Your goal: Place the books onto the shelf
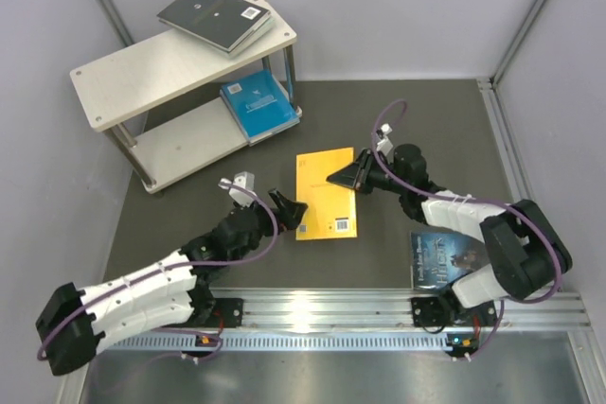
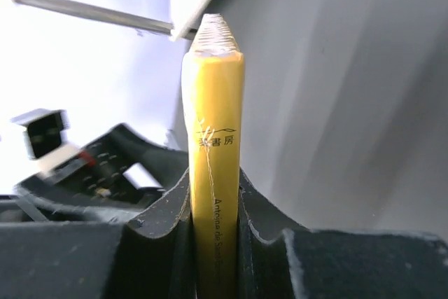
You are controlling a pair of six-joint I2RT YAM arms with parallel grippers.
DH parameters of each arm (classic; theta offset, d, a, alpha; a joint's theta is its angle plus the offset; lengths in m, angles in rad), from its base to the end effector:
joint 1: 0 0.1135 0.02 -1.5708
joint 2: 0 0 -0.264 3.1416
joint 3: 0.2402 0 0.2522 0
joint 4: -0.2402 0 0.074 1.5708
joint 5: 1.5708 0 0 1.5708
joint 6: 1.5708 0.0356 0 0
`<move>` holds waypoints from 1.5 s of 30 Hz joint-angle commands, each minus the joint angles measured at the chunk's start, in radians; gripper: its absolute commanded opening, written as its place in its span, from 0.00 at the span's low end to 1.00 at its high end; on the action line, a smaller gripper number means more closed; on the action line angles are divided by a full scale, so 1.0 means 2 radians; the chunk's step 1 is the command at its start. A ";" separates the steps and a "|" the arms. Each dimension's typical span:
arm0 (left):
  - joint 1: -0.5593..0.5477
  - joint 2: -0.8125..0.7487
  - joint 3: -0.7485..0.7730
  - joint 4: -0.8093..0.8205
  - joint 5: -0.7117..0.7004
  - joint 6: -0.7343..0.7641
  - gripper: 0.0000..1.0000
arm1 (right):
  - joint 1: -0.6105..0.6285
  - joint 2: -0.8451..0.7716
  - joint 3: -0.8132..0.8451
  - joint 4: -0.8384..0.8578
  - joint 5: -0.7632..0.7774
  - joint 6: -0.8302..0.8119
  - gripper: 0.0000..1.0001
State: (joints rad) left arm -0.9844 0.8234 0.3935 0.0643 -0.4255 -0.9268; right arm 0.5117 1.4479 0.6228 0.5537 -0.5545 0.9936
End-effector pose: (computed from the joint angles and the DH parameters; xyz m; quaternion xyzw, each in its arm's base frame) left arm 0.1161 -0.1481 0.2215 -0.0964 0.8084 -0.3520 0.4618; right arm 0.2510 0.1624 0.2083 0.0220 0.7832 0.5568 0.2757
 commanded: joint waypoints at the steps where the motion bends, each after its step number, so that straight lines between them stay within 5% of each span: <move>1: 0.050 -0.026 -0.030 0.122 0.108 0.045 0.99 | -0.023 0.001 0.020 0.111 -0.094 0.068 0.00; 6: 0.063 -0.073 -0.072 0.171 0.113 0.041 0.99 | -0.035 0.044 0.031 0.238 -0.144 0.190 0.00; 10: 0.090 -0.125 -0.117 0.235 0.138 0.016 0.99 | -0.035 0.128 0.036 0.473 -0.165 0.358 0.00; 19: 0.139 -0.052 -0.140 0.383 0.240 -0.025 0.94 | -0.011 0.141 0.067 0.476 -0.166 0.339 0.00; 24: 0.142 0.048 -0.123 0.472 0.287 -0.049 0.56 | 0.006 0.151 0.090 0.475 -0.157 0.335 0.00; 25: 0.143 0.058 -0.120 0.485 0.288 -0.052 0.32 | 0.011 0.157 0.092 0.475 -0.156 0.337 0.00; 27: 0.144 0.072 -0.111 0.477 0.283 -0.056 0.03 | 0.014 0.161 0.097 0.475 -0.158 0.335 0.00; 28: 0.145 0.072 -0.107 0.455 0.280 -0.054 0.00 | 0.016 0.163 0.099 0.474 -0.161 0.335 0.00; 29: 0.146 0.068 -0.098 0.433 0.271 -0.047 0.00 | 0.016 0.163 0.100 0.473 -0.164 0.334 0.05; 30: 0.146 0.053 -0.093 0.410 0.263 -0.042 0.00 | 0.014 0.163 0.095 0.470 -0.165 0.332 0.32; 33: 0.153 0.004 -0.079 0.313 0.217 -0.020 0.00 | 0.005 0.153 0.078 0.460 -0.169 0.318 0.88; 34: 0.156 -0.010 -0.077 0.293 0.179 -0.014 0.00 | 0.000 0.150 0.072 0.445 -0.169 0.313 0.95; 45: 0.221 -0.106 -0.052 0.185 0.144 0.015 0.00 | 0.017 0.163 -0.017 0.454 -0.157 0.280 1.00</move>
State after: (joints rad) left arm -0.5735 0.6300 0.2268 0.4213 -0.0505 -0.9424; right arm 0.5076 1.7794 0.6151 1.2865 -0.8562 1.5711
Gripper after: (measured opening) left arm 0.220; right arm 0.996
